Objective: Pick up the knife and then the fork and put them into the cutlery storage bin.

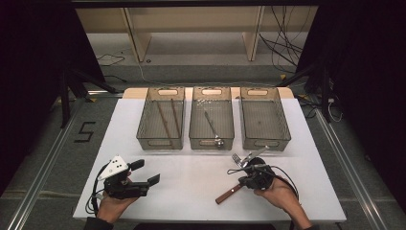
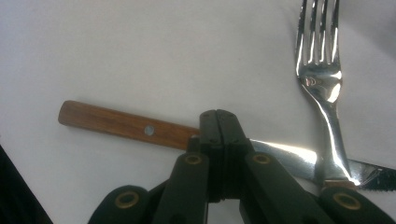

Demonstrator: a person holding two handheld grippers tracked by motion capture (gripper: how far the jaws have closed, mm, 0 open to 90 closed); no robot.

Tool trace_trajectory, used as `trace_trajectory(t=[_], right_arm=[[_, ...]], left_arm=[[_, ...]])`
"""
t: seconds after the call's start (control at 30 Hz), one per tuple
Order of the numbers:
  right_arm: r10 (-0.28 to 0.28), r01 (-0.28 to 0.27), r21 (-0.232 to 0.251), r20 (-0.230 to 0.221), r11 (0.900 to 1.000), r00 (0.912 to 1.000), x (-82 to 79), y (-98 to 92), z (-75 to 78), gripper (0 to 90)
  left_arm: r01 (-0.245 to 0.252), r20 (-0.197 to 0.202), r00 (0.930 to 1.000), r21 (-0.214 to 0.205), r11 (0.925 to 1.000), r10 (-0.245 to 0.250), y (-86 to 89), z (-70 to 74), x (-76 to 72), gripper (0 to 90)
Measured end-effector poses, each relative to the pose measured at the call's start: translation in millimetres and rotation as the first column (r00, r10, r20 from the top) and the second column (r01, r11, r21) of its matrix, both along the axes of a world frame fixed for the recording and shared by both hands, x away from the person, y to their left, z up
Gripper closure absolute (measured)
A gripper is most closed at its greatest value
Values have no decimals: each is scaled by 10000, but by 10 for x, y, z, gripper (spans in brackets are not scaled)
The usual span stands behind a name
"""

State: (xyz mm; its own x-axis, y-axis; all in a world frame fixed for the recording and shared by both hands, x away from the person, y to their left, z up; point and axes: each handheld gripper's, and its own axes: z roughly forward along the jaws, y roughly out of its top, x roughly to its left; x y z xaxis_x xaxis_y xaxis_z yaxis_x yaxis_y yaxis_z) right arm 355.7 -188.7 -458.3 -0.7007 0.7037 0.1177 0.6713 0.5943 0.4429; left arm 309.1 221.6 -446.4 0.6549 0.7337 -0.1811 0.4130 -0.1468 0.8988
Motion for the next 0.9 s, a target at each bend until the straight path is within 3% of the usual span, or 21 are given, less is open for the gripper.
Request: trace_trajectory(t=[0.03,0.1,0.2,0.27,0.3,0.33,0.4,0.47,0.5,0.53,0.6,0.63,0.67,0.7,0.73,0.77,0.87,0.9], right_arm=[[32,-32,82,23,10000,10000,-15,20,6,900],[410,-337,1002,-721,9944,9966,-29,61,-9,900],[881,-876,189,-268,9960,9957,-82,215,17,900],[1055,-1056,137,51,9943,9944,-78,228,69,900],[1218,-1215,-111,287,9925,9921,-73,226,91,900],[1439,-1427,-284,490,9894,9884,-66,218,115,900],[2266,-2214,-642,897,9731,9698,-58,218,162,766],[3281,-3182,-1151,806,9410,9412,-42,239,212,674],[3821,-3702,-1289,837,9200,9203,-46,264,233,653],[4483,-4345,-1439,826,8891,8900,-49,291,247,618],[5381,-5184,-1983,586,8318,8409,-77,379,250,544],[5599,-5402,-2157,388,8134,8276,-96,426,241,502],[5952,-5735,-2474,163,7809,8034,-87,459,238,488],[6163,-5945,-2590,41,7613,7875,-90,491,226,482],[6342,-6117,-2681,-33,7443,7732,-93,514,216,473],[6398,-6167,-2756,-80,7374,7685,-96,534,205,456],[6672,-6403,-3094,-247,7030,7445,-87,559,189,446],[6691,-6406,-3194,-267,6983,7427,-89,563,183,440]], left_arm=[[1,-1,10000,3,10000,-1,-1,-1,0,155],[-11,-5,10000,8,10000,11,-4,-3,0,155],[8,33,10000,18,10000,-8,2,4,-7,155],[-16,4,10000,-15,10000,16,11,-1,-9,155],[-25,-13,10000,-14,10000,25,18,-5,-5,155],[-44,-33,10000,-36,10000,44,20,-7,-4,155],[-39,-19,10000,-28,10000,39,20,-6,-6,155],[-17,-16,10000,9,10000,17,13,-4,-4,155],[-28,-24,10000,-28,10000,28,4,-5,-3,155],[-24,-24,10000,-20,10000,24,0,-6,-1,155],[-24,-27,10000,0,10000,24,-7,-5,2,155],[-17,-21,10000,6,10000,17,-10,-4,4,155],[-13,-22,10000,-5,10000,13,-14,-6,4,155],[-3,-22,10000,19,10000,4,-14,-8,4,155],[4,-29,10000,43,10000,-4,-11,-9,5,155],[14,-35,10000,34,10000,-14,-7,-11,6,155],[-33,-49,10000,-22,10000,33,2,-13,5,155],[-37,-44,10000,-25,10000,37,3,-12,4,155]])
